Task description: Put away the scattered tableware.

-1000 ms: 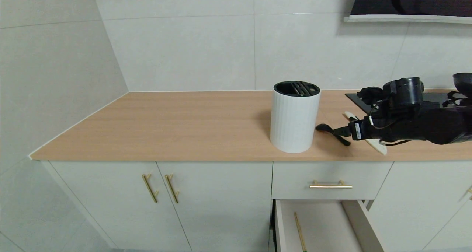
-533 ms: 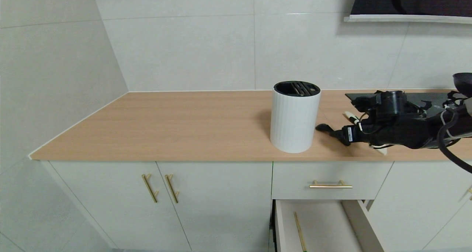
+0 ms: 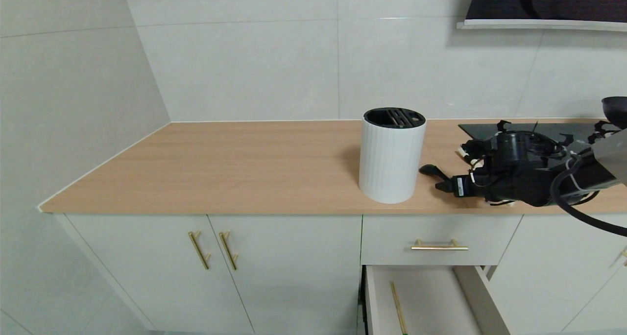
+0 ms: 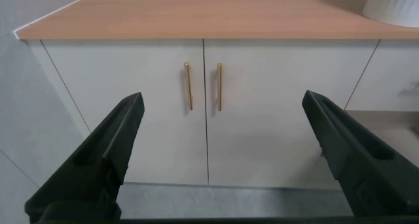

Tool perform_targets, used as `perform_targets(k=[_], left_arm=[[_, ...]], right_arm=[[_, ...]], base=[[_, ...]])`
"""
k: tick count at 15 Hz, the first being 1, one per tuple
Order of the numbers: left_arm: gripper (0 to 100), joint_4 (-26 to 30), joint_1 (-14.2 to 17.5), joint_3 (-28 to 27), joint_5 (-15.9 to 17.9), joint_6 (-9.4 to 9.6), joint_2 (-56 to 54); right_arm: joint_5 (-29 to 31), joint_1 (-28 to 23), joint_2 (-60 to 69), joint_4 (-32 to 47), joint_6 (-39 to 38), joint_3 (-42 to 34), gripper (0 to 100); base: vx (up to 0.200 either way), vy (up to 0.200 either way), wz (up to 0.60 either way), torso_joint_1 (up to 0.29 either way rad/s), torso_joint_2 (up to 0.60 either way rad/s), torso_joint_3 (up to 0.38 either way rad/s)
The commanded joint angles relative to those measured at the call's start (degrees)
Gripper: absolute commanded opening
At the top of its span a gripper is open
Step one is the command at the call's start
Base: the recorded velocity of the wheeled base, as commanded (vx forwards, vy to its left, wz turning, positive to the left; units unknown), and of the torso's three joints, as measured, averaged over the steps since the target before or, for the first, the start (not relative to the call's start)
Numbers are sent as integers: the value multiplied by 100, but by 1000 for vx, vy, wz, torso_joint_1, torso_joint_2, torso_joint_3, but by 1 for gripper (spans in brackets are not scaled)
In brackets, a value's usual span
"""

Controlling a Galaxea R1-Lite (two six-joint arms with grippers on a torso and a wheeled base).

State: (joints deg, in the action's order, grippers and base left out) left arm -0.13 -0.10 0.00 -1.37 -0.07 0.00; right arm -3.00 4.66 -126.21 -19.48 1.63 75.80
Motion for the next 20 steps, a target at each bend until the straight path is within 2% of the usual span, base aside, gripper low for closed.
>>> perform_targets(k=[1, 7, 15, 16, 20], left_arm=[[100, -4, 1, 0, -4, -1, 9], [100, -4, 1, 0, -4, -1, 9], [100, -4, 1, 0, -4, -1, 9], [100, -4, 1, 0, -4, -1, 9], [100, -4, 1, 0, -4, -1, 9]], right_arm=[[19, 9, -35, -100, 4, -4, 100], [63, 62, -211, -1058, 65, -276, 100], [63, 62, -361, -1093, 144, -215, 100], [63, 62, -352, -1102, 144, -224, 0], [63, 70, -352, -1146, 144, -241, 0]], base=[[0, 0, 0, 0, 0, 0], [0, 0, 0, 0, 0, 0], [0, 0, 0, 0, 0, 0], [0, 0, 0, 0, 0, 0], [0, 0, 0, 0, 0, 0]])
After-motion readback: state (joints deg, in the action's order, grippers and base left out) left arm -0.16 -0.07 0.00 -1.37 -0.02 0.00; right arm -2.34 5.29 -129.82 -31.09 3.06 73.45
